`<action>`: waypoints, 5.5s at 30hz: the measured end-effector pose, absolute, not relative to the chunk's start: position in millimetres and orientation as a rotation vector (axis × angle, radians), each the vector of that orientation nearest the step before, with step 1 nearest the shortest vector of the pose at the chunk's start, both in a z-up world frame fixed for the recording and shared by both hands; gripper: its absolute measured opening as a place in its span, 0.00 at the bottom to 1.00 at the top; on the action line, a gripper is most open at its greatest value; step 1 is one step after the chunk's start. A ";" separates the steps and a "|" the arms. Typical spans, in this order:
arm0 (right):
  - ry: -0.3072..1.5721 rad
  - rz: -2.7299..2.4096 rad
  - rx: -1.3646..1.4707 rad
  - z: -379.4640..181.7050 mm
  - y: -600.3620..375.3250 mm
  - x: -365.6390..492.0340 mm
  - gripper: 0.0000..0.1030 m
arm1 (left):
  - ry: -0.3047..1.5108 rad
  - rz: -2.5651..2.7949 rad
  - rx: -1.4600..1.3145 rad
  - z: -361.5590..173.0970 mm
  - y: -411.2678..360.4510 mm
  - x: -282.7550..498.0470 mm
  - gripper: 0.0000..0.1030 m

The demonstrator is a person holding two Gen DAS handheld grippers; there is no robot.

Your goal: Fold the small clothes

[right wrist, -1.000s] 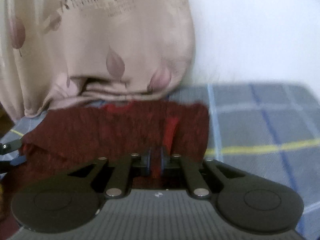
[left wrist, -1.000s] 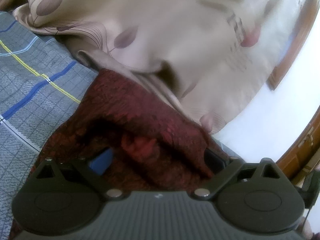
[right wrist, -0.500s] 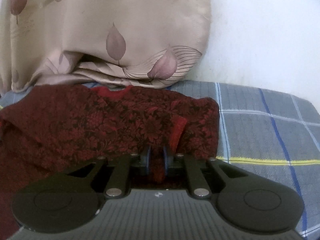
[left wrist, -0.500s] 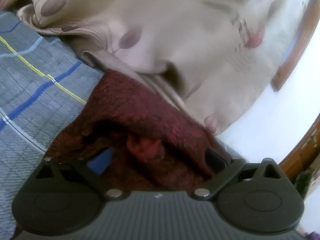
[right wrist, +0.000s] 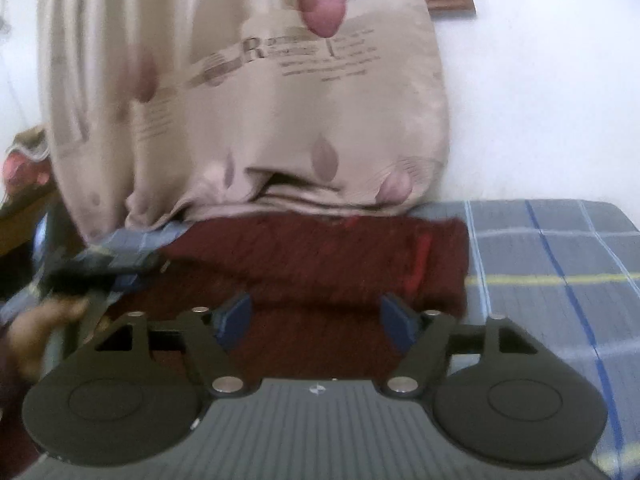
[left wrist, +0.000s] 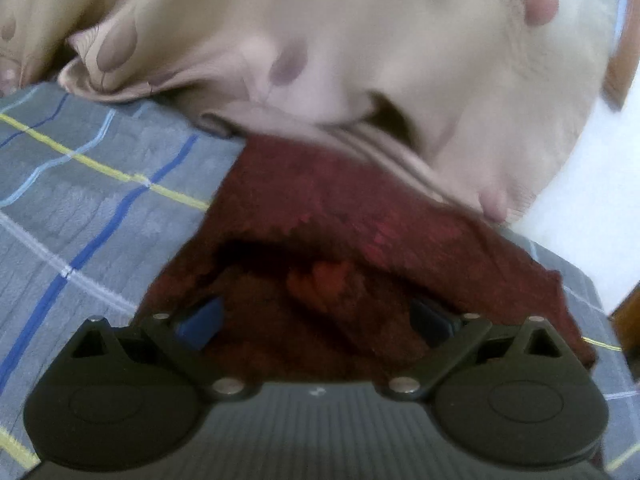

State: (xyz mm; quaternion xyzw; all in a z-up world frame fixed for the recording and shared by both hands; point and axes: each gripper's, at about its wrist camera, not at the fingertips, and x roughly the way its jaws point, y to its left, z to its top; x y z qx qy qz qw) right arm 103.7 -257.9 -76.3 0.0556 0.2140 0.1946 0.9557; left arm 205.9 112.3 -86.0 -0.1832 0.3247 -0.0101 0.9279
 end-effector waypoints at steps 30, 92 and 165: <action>0.648 0.341 0.654 -142.3 -326.6 -67.7 0.74 | 0.898 -0.522 -0.669 -123.3 213.7 -19.9 0.98; 0.624 0.430 0.921 -163.7 -337.6 -64.9 0.13 | 0.652 -0.582 -0.655 -102.7 197.3 -41.9 0.10; 0.359 0.369 1.069 -119.4 -370.6 217.2 0.75 | 0.453 -0.459 -0.838 -31.8 186.3 239.5 0.99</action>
